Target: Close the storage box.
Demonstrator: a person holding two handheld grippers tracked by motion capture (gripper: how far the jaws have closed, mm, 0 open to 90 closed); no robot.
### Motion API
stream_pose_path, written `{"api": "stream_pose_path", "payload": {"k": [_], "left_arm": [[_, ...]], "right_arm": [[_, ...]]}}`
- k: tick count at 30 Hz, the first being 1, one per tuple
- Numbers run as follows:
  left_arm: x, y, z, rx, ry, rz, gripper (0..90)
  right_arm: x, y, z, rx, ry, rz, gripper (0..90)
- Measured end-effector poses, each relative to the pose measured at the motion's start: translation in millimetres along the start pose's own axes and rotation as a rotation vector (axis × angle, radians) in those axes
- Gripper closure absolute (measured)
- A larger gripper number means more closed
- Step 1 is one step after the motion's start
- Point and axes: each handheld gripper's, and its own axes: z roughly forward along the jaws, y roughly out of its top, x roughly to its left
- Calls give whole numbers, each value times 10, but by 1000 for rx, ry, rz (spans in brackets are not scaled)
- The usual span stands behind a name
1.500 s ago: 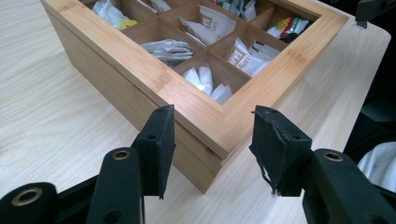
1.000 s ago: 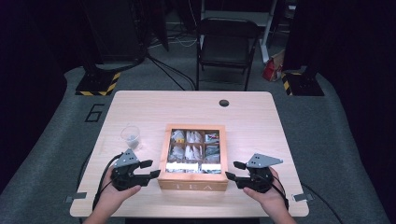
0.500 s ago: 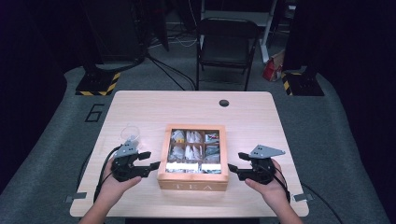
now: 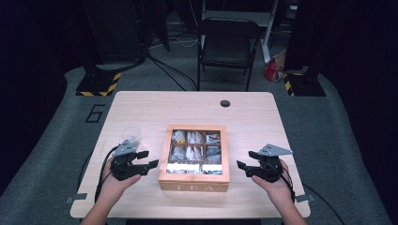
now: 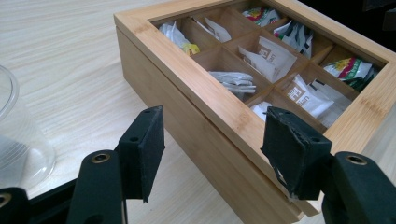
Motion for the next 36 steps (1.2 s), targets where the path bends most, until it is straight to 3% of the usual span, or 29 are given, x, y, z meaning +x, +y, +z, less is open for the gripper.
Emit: {"api": "stream_pose_path", "payload": {"k": [6,10,17,23,36], "left_arm": [[-2,-47,-9,1,0,2,386],[5,-66,-23,8,13,21,386],[11,-123,-10,3,15,1,386],[8,-143,4,26,14,24,386],[7,-173,41,40,8,28,386]], "right_arm": [[-68,-84,14,9,-40,9,339],[-88,-136,46,18,-38,23,339],[-79,-191,100,43,-33,24,339],[-110,-249,147,64,-40,33,341],[-162,-291,199,91,-48,48,341]]}}
